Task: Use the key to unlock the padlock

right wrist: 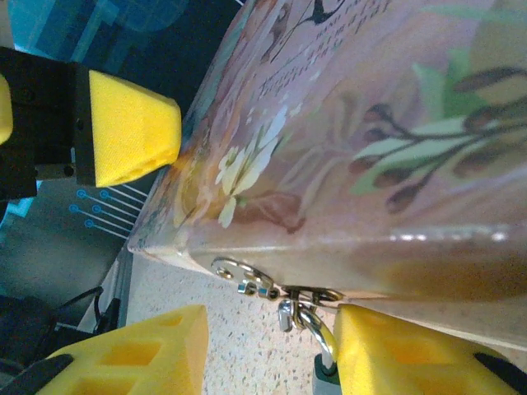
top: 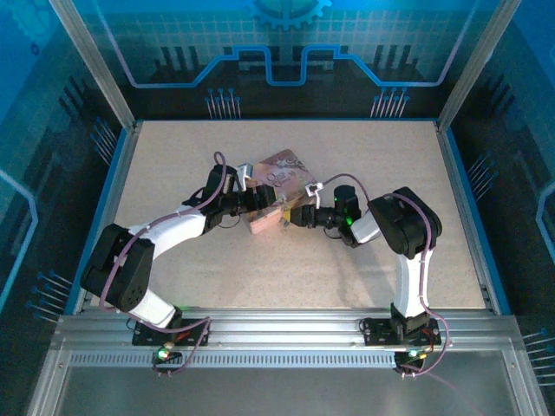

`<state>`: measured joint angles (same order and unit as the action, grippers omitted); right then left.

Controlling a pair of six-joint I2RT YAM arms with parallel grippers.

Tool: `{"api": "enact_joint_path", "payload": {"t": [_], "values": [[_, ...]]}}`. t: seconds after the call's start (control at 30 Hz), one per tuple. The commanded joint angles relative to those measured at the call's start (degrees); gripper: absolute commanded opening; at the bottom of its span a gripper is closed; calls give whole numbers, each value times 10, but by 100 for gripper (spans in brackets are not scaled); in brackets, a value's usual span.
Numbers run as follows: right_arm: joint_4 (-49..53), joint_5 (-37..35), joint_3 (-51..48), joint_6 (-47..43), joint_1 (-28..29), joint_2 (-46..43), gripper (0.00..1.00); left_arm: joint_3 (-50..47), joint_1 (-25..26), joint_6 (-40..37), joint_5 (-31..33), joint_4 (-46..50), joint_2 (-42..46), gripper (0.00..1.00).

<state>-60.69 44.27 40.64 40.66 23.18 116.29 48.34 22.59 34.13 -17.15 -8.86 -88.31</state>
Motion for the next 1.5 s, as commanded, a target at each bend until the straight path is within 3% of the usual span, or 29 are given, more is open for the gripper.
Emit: {"api": "enact_joint_path", "payload": {"t": [0.0, 0.5, 0.83, 1.2, 1.47], "values": [[-21, 39, -12, -17, -2, -7, 44, -1, 4, -3, 12, 64, -8, 70], [-3, 44, -19, -33, -8, -7, 24, 2, 4, -4, 13, 67, -10, 70], [-20, 12, -28, -9, -9, -11, 2, -3, 4, -4, 14, 68, -3, 70], [-117, -66, -64, 76, -9, -17, 0, -18, 4, -4, 16, 62, -3, 70], [-124, -120, -77, 96, -9, -39, 0, -28, 4, 0, 14, 53, -6, 70]]}}
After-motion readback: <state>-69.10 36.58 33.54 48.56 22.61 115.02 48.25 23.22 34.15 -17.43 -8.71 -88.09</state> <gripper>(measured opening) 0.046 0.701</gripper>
